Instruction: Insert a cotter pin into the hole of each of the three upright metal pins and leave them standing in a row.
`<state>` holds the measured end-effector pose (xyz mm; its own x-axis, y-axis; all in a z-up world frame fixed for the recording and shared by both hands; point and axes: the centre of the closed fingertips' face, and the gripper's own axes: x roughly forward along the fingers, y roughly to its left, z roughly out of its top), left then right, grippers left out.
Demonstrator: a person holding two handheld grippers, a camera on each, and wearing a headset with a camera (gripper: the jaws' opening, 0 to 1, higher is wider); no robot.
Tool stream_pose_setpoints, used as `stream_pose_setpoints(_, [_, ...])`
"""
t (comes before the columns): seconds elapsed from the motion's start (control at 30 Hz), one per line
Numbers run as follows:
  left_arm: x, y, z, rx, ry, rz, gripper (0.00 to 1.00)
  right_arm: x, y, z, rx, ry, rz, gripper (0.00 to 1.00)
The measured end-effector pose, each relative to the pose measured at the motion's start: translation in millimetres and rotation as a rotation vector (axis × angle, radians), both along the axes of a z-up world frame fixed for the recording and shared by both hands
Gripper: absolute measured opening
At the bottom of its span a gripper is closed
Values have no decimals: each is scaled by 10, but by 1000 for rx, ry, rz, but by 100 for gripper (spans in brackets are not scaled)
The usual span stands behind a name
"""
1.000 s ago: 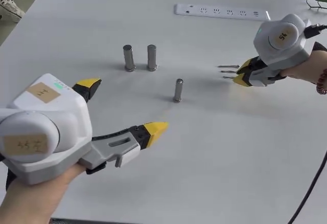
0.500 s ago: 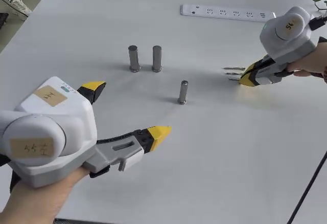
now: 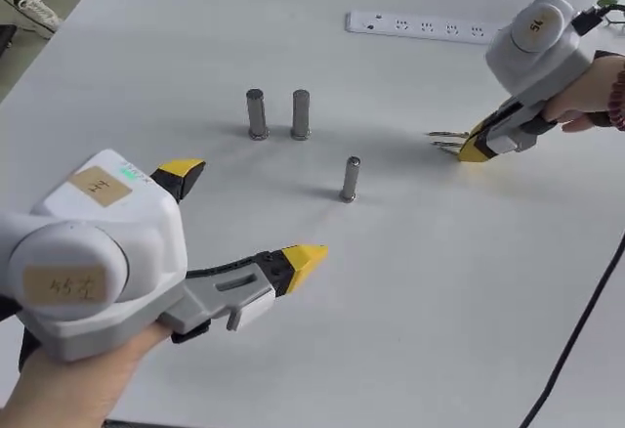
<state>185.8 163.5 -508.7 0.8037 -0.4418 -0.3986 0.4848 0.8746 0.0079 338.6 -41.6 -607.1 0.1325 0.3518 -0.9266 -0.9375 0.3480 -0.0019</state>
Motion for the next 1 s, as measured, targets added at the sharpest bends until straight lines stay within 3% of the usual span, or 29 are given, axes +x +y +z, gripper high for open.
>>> stream_pose_setpoints(0.1, [2,-1,11,3,-1,-2,81,-4,-6,2,-47,-14,48,0])
stream_pose_setpoints(0.27, [5,-9,33,4,9,-15,81,-24,-11,12,-90,-27,68,0])
stream_pose_setpoints(0.73, [26,-44,52,27,23,-45,77,-3,-109,34,-54,-81,33,0])
stream_pose_setpoints(0.83, [26,-81,66,27,23,-55,75,-20,-107,56,-72,-120,73,0])
stream_pose_setpoints(1.0, [39,-121,82,14,29,-66,70,-40,-5,140,-56,-203,149,0])
